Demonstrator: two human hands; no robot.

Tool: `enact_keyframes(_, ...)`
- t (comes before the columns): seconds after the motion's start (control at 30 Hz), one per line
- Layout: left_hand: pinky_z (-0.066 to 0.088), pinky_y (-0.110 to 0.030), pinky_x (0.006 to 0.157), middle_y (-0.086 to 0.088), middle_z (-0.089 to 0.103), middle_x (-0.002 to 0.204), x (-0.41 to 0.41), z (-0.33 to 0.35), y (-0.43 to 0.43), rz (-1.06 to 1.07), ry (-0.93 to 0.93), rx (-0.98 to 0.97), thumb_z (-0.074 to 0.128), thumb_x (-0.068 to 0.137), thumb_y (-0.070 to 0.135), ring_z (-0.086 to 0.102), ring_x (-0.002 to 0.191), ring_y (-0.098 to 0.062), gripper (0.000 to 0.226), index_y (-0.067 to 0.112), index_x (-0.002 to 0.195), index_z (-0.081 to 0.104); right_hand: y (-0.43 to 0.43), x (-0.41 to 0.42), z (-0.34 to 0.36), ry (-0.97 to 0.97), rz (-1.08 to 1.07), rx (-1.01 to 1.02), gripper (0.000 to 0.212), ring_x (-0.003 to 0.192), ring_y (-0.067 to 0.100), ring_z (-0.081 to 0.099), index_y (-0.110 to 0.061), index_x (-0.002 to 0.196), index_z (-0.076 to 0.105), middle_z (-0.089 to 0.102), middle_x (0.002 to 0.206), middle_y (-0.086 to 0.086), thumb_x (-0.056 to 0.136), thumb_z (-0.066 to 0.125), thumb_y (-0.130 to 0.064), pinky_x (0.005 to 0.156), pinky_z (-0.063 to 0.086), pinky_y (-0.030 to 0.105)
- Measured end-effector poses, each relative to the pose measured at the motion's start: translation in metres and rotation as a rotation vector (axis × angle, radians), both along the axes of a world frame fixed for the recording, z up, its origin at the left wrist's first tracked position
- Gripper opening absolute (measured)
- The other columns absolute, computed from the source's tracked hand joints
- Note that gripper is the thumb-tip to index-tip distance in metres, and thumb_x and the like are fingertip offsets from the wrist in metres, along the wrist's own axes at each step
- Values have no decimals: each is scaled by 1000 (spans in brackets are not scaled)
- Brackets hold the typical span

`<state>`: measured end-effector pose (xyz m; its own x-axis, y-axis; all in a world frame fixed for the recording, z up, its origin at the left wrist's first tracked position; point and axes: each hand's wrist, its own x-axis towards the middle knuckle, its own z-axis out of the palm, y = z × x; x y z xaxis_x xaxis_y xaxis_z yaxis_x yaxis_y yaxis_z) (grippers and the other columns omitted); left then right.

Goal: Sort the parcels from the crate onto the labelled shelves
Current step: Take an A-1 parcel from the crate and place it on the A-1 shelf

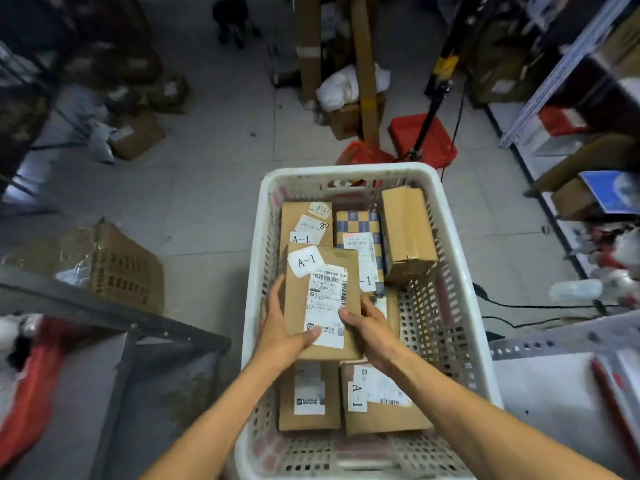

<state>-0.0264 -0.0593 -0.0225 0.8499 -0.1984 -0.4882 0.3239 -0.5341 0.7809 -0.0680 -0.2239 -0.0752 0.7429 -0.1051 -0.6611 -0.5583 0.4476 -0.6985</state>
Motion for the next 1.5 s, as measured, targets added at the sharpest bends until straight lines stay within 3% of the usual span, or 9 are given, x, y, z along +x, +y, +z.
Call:
enact_keyframes(0.23, 42, -44, 106, 4, 54, 134, 16, 92, -11, -102, -67, -221, 80, 67, -2, 51, 123, -18, 108, 34, 149, 19, -36, -4, 121, -274, 294, -337, 93, 102, -6, 61, -64, 130, 7, 57, 115, -26, 84, 69, -13, 78, 49, 10)
enact_keyframes(0.43, 45, -10, 74, 18, 63, 114, 7, 138, -18, -273, -164, -342, 81, 67, 0, 58, 103, 4, 94, 41, 136, 31, -35, -49, 200, -405, 223, -453, 116, 125, 3, 49, -41, 146, -19, 38, 145, -12, 81, 71, -4, 108, 39, 36)
enact_keyframes(0.63, 45, -2, 66, 28, 63, 103, -13, 167, -8, -449, -138, -384, 86, 62, 4, 56, 96, 12, 98, 41, 136, 32, -5, -114, 250, -445, 124, -583, 119, 128, -1, 43, -38, 147, -17, 27, 150, -11, 78, 74, -4, 102, 42, 20)
enact_keyframes(0.73, 48, -20, 89, 6, 54, 132, -34, 177, -2, -538, -124, -395, 87, 60, 4, 54, 114, -8, 117, 34, 150, 17, 17, -150, 259, -390, 16, -578, 120, 131, 11, 43, -35, 146, -22, 26, 154, -2, 79, 72, 0, 105, 40, 27)
enact_keyframes(0.9, 36, -41, 110, -2, 43, 145, -81, 192, 11, -617, -174, -413, 89, 57, 8, 43, 129, -20, 125, 35, 151, 11, 43, -204, 266, -357, -13, -579, 120, 127, 4, 35, -32, 141, -32, 21, 155, -1, 83, 66, 3, 85, 41, 2)
enact_keyframes(1.17, 41, -32, 103, 5, 48, 138, -173, 196, 49, -684, -142, -448, 90, 37, 38, 48, 122, -13, 135, 38, 149, 16, 83, -298, 272, -333, -58, -660, 123, 141, 19, 30, -33, 143, -31, 19, 157, 4, 80, 71, -2, 116, 26, 43)
enact_keyframes(1.33, 43, -33, 103, 12, 47, 135, -241, 190, 63, -771, -93, -469, 91, 37, 40, 47, 124, -11, 138, 42, 149, 11, 106, -373, 261, -316, -156, -705, 119, 139, 17, 32, -27, 146, -24, 26, 154, 2, 80, 71, -1, 116, 27, 41)
enact_keyframes(1.4, 46, -27, 95, 26, 50, 124, -269, 189, 66, -815, -70, -482, 93, 37, 39, 51, 117, -3, 136, 47, 146, 12, 114, -406, 258, -301, -179, -711, 115, 136, 14, 36, -28, 147, -21, 29, 151, -3, 82, 70, -4, 115, 29, 37)
enact_keyframes(1.5, 50, -19, 85, 28, 54, 119, -313, 188, 57, -897, -44, -494, 94, 46, 24, 55, 108, 5, 131, 44, 147, 14, 123, -460, 256, -284, -294, -697, 106, 126, 2, 42, -31, 145, -14, 33, 142, -14, 84, 68, -2, 98, 37, 8)
